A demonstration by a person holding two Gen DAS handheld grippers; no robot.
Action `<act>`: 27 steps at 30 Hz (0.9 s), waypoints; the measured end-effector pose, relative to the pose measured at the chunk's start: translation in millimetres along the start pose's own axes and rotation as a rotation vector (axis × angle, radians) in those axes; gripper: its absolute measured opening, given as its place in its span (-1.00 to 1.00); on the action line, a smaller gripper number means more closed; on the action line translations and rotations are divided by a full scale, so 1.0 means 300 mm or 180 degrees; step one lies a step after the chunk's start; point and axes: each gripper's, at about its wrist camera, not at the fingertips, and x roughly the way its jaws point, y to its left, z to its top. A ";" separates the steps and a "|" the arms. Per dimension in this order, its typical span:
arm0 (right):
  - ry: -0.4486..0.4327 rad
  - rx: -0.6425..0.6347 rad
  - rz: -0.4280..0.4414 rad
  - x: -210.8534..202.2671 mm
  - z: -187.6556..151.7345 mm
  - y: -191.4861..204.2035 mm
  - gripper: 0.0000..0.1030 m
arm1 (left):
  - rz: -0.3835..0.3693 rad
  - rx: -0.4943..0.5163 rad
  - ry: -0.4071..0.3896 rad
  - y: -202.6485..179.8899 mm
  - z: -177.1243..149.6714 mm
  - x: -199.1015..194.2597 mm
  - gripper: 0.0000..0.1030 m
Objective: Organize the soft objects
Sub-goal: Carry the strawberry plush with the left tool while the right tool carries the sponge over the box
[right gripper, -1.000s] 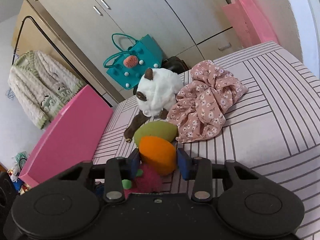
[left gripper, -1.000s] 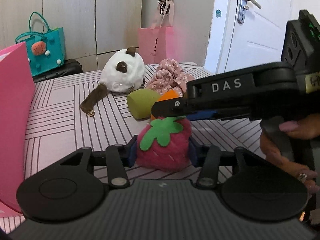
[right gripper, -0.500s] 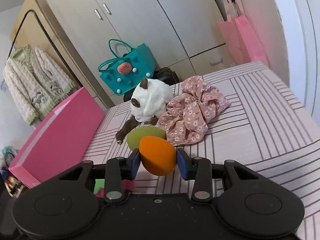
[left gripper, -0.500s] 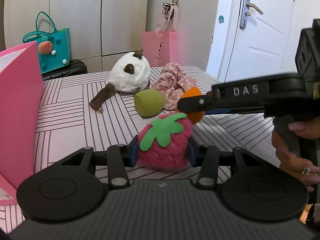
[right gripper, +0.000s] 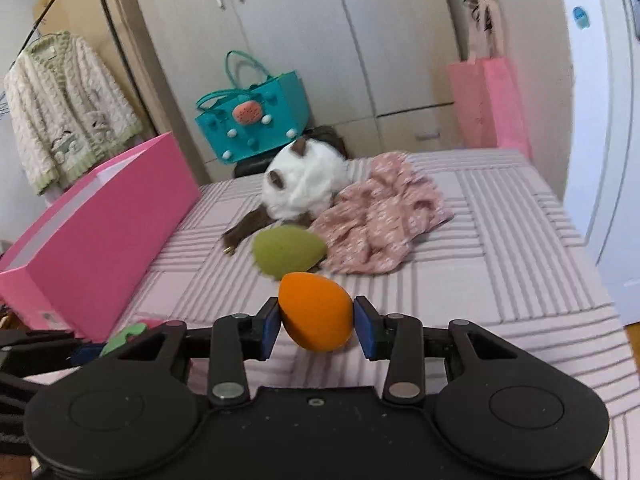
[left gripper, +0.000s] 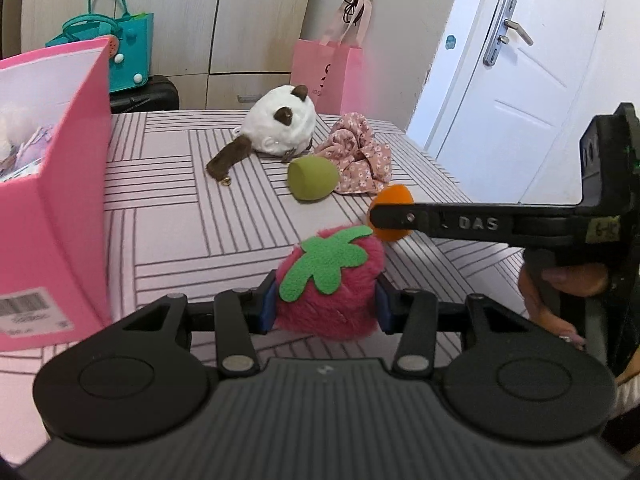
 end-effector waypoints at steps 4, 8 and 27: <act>0.0228 -0.0079 0.0221 -0.037 -0.021 0.046 -0.13 | 0.0006 -0.0083 0.0011 0.033 -0.011 -0.043 -0.12; 0.0435 -0.0145 0.0470 -0.076 -0.032 0.084 -0.13 | -0.0041 -0.0179 0.0000 0.066 -0.014 -0.094 -0.12; 0.1164 -0.0883 0.1130 -0.088 -0.002 0.344 -0.12 | -0.0111 -0.0530 0.0345 0.240 -0.038 -0.349 -0.12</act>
